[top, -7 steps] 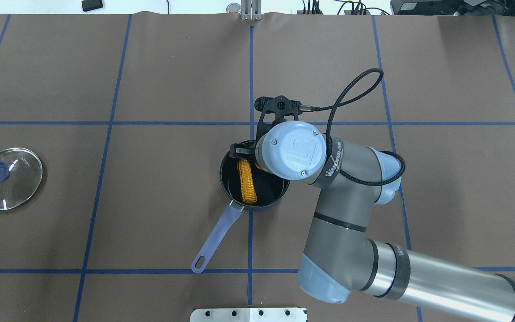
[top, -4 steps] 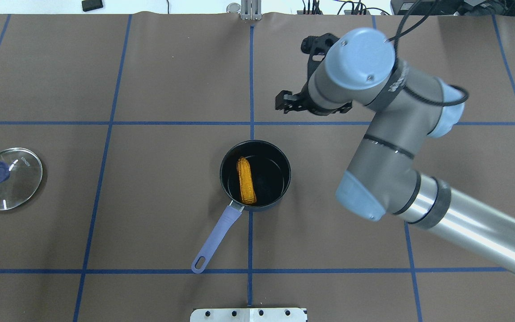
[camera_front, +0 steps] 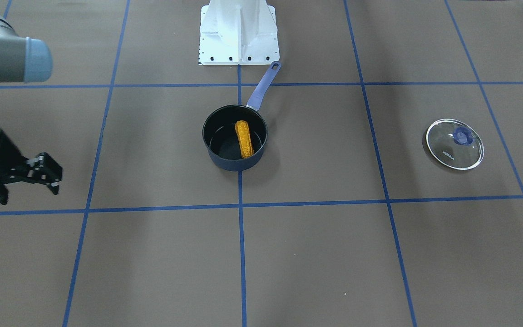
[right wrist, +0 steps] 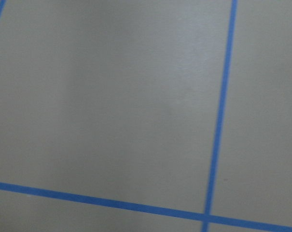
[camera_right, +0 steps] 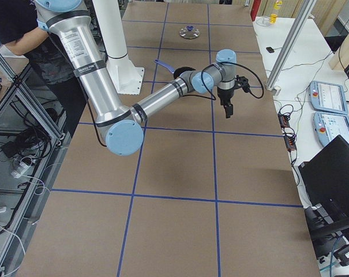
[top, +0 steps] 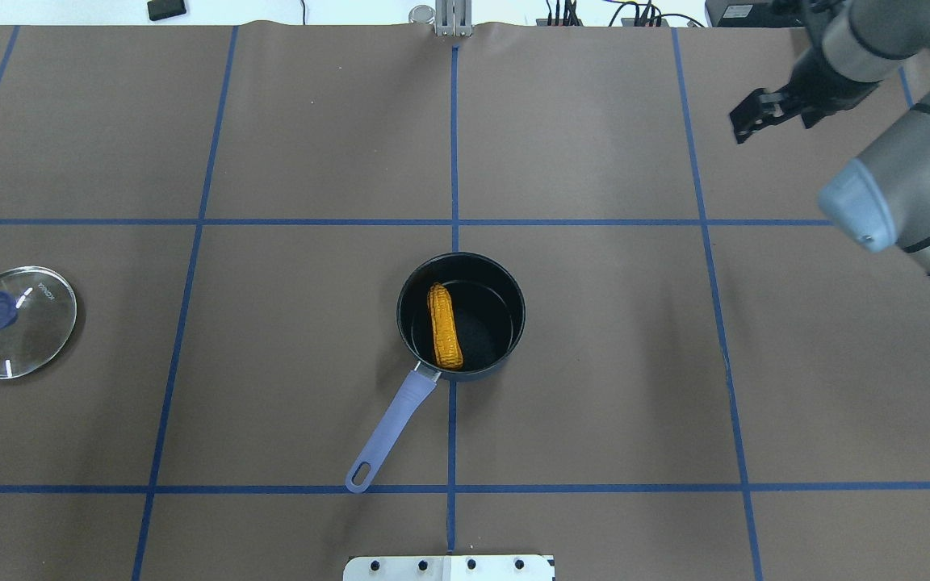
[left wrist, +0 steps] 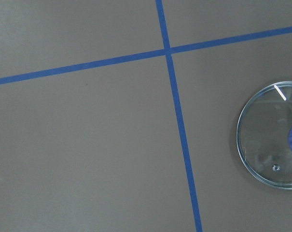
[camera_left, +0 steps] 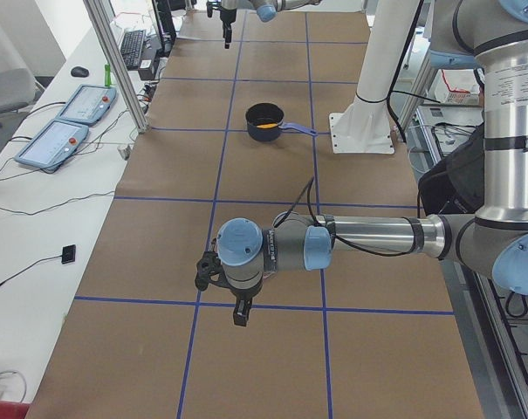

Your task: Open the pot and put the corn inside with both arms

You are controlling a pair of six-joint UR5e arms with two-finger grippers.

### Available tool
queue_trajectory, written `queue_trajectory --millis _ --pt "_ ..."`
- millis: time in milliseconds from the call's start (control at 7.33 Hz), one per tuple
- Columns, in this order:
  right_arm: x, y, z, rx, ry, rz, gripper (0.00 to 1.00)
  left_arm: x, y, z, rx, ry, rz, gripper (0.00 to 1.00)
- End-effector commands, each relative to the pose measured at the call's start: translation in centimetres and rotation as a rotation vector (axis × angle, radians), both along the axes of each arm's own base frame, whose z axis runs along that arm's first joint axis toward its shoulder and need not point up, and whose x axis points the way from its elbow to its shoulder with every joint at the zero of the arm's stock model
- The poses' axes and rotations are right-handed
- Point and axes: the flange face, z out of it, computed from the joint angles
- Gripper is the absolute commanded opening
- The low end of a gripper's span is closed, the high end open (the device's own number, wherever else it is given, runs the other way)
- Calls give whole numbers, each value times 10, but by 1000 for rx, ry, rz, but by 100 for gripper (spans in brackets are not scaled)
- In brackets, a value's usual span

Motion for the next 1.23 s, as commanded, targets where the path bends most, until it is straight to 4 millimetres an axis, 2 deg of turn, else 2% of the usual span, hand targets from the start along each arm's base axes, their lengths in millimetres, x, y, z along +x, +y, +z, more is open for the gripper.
queue_trajectory --millis 0,273,409,545,682,818,1091 --pt "126 34 119 -38 46 -39 100 1 1 -13 31 1 -2 99" --pt "210 97 208 -90 88 -38 100 1 2 -19 48 2 -1 99" --pt "237 122 233 -123 94 -9 100 1 1 -19 49 0 -1 99" --pt "253 137 245 -145 89 27 100 1 2 -20 53 -6 1 99" --pt "259 146 251 -131 85 38 100 1 2 -21 55 -5 1 99" --pt "259 156 263 -124 84 39 100 1 2 -21 55 -5 1 99" --pt "259 158 261 -102 74 39 100 1 3 -20 53 -6 1 99"
